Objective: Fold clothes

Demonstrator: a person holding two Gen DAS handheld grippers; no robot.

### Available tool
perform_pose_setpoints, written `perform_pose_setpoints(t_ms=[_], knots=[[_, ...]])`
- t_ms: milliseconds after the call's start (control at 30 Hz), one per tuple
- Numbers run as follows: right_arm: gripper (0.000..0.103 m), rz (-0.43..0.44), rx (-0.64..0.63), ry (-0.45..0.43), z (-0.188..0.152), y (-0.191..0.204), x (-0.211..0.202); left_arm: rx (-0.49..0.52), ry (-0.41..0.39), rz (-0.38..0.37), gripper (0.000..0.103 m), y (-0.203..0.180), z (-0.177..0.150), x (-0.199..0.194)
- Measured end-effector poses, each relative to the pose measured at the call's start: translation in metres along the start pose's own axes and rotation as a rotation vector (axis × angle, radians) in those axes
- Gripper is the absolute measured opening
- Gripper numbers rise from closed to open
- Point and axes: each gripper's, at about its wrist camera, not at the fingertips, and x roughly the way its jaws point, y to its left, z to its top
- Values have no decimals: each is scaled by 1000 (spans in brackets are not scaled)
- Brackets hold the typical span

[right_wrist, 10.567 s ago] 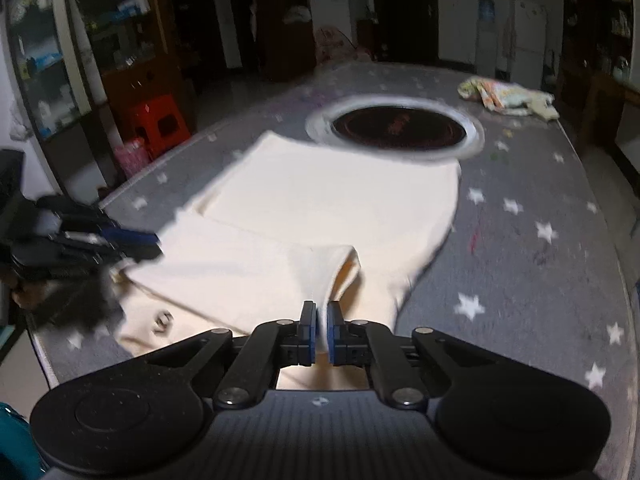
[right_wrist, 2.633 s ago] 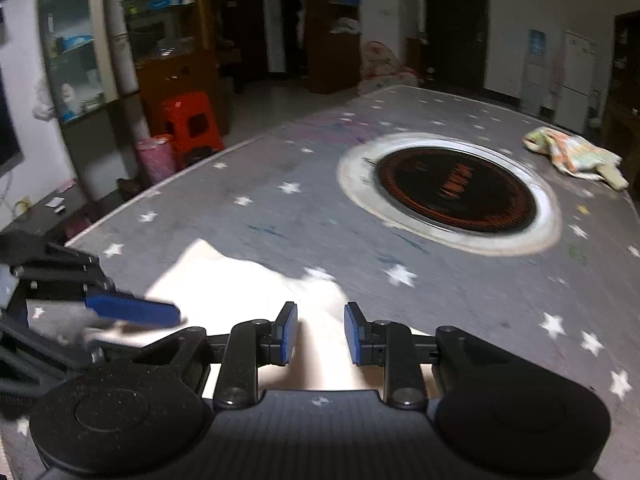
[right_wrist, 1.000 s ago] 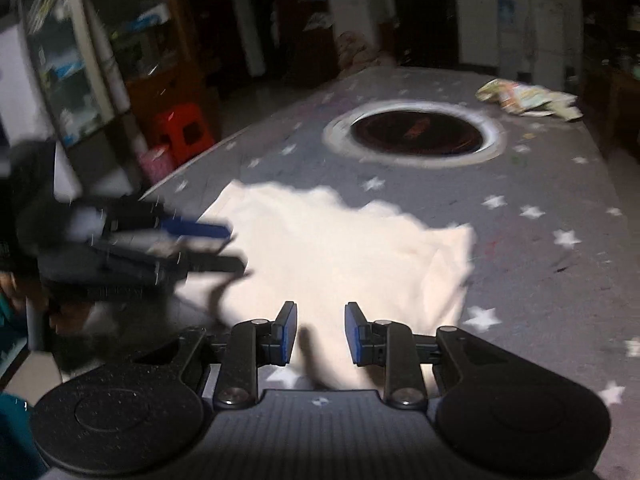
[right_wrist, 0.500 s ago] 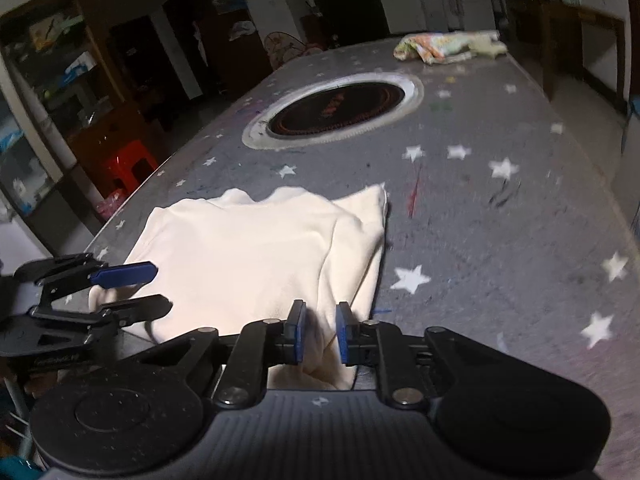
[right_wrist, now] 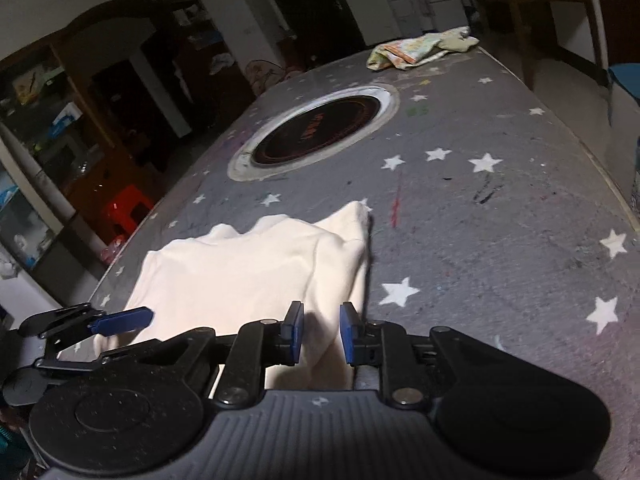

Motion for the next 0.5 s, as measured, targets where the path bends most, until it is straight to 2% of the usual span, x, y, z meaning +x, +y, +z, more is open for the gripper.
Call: perform_pose_setpoints(t_ms=[133,300,367,400,500], knots=[[18,-2,11,-3,-1,0,6,1,1,2,49,-1,-1,0],[18,-30,-47,-25,-2,9,14,3,2,5,49,-2,0,-1],[13,-46,-72,-34,-3,13,15,5,3,6,50,-3,0,-2],[6,-57,-84,-39,-3,15,14,6,4,5,50,-3,0,-2],[3,-90,-122,-69,0,21,7,9,7,4,50,-2,1,-1]])
